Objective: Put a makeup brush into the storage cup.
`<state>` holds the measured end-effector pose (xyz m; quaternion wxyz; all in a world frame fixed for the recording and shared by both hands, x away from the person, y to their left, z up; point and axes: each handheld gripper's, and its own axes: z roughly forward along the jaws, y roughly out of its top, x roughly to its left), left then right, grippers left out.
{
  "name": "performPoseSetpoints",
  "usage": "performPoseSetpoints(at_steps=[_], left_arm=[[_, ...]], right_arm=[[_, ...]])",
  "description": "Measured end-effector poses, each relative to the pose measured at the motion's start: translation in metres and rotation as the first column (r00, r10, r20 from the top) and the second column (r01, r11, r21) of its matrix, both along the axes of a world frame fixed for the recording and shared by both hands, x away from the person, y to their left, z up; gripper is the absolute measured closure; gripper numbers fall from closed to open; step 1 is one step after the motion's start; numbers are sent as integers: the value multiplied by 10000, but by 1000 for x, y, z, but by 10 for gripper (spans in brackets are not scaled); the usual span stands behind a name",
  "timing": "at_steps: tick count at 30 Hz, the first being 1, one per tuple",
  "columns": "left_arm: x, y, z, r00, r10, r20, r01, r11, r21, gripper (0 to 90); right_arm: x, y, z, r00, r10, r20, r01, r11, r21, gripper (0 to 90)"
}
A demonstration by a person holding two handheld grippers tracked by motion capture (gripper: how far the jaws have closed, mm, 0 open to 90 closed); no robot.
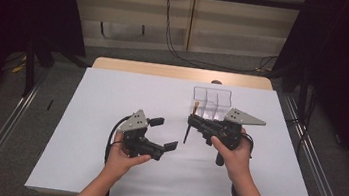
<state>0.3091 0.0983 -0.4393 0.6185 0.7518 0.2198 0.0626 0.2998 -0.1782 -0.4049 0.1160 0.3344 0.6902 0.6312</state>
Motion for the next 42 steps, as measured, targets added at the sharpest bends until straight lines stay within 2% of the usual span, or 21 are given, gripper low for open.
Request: performPoseSetpoints(at_steps=[2, 4, 9, 14, 17, 23, 29, 33, 41, 42], left_arm=[[0, 2, 1, 10000, -38, 17, 38, 10000, -61, 24], [-1, 3, 2, 9998, 144, 143, -144, 9999, -9, 8], [-1, 9, 4, 9997, 252, 4, -252, 9995, -190, 0], [-2, 15, 6, 9995, 324, 40, -323, 9992, -235, 0], [-2, 21, 5, 9984, 353, 453, -355, 9994, 41, 0], [-2, 36, 5, 9981, 407, 459, -399, 9990, -193, 0], [-3, 48, 7, 9961, 514, 720, -518, 9986, 47, 0], [-4, 57, 6, 9957, 608, 697, -616, 9981, 99, 0], [-7, 74, 7, 9927, 788, 910, -812, 9964, 232, 0], [-7, 78, 6, 9921, 845, 931, -880, 9955, 344, 0]], right_arm=[[0, 0, 0, 10000, 10, 28, -10, 10000, -6, 839], [-1, -1, 1, 10000, 19, 57, -19, 10000, -56, 839], [0, -1, 2, 9999, 10, 115, -9, 10000, -65, 839], [0, -1, 5, 9997, 8, 232, -6, 9999, -127, 839], [1, -1, 7, 9996, 10, 293, -6, 9999, -124, 839], [1, -1, 8, 9994, -18, 344, 25, 9998, -185, 839], [1, -3, 8, 9991, -86, 415, 93, 9998, -182, 839], [1, -3, 8, 9991, -71, 426, 82, 9997, -249, 839], [2, -4, 8, 9989, -55, 468, 69, 9995, -307, 839], [2, -4, 9, 9989, -51, 465, 65, 9995, -304, 839]])
